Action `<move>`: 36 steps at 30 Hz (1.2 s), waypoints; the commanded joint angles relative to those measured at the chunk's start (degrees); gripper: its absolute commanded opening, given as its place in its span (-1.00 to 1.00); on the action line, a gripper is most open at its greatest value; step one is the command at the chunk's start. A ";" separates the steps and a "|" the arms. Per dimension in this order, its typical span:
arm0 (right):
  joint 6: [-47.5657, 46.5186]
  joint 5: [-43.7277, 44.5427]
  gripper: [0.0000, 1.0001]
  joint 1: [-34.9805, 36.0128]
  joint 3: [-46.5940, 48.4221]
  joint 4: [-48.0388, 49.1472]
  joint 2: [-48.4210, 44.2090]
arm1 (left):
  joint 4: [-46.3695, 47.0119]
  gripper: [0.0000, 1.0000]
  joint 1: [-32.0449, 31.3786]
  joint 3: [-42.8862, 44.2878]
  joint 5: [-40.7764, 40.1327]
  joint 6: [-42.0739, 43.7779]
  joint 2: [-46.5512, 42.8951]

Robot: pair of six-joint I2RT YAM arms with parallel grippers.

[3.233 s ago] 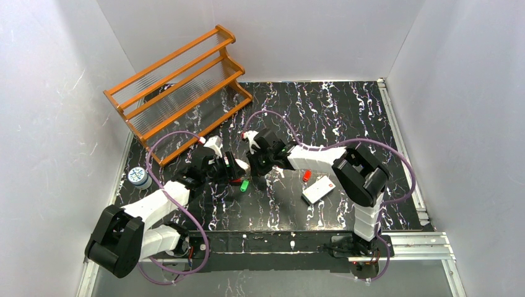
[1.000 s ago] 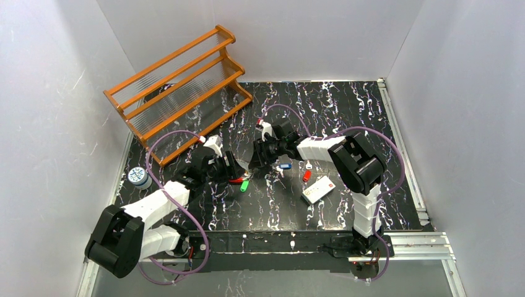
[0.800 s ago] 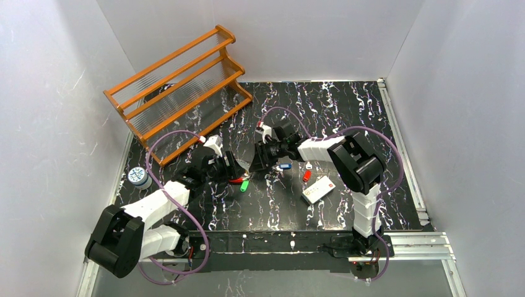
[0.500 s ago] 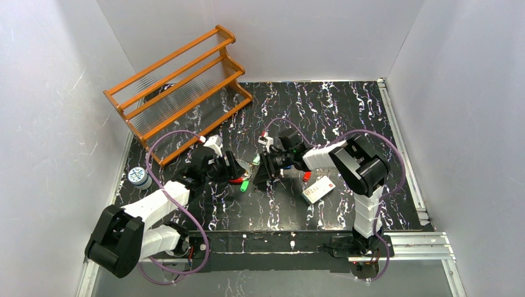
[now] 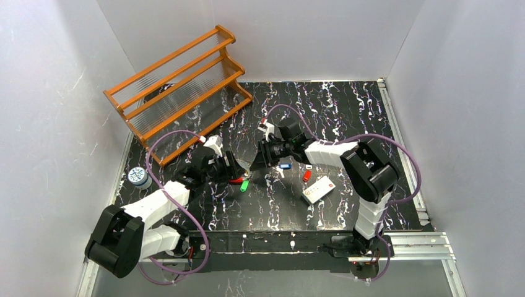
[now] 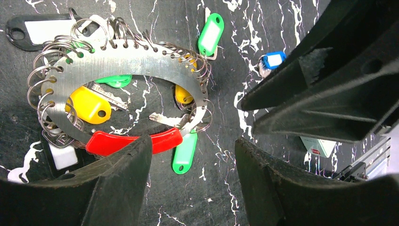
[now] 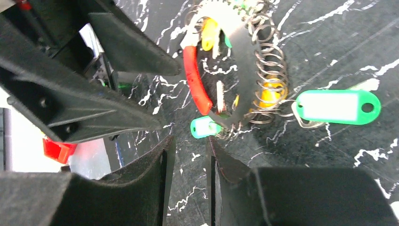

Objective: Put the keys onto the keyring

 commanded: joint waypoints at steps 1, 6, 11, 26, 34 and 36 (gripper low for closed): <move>2.62 4.02 -0.24 0.80 3.91 -5.15 2.30 | -1.14 0.26 0.02 0.39 -0.38 0.53 -1.03; 2.61 4.60 -0.24 2.66 6.18 -6.91 4.19 | -1.02 0.26 0.02 0.18 -0.45 0.43 -0.88; 2.58 7.66 -0.24 3.31 7.48 -8.67 5.67 | -0.99 0.26 0.02 0.11 -0.38 0.37 -0.79; 0.38 12.80 -0.16 3.91 8.84 -12.01 7.62 | -0.55 0.26 0.02 -0.42 -0.38 0.02 -0.87; 0.06 14.79 -0.18 4.04 9.07 -14.34 7.66 | -0.63 0.26 0.02 -0.51 -0.38 -0.01 -0.75; -0.24 15.07 -0.19 4.16 8.67 -14.41 6.94 | -0.64 0.26 0.02 -0.51 -0.47 0.01 -0.87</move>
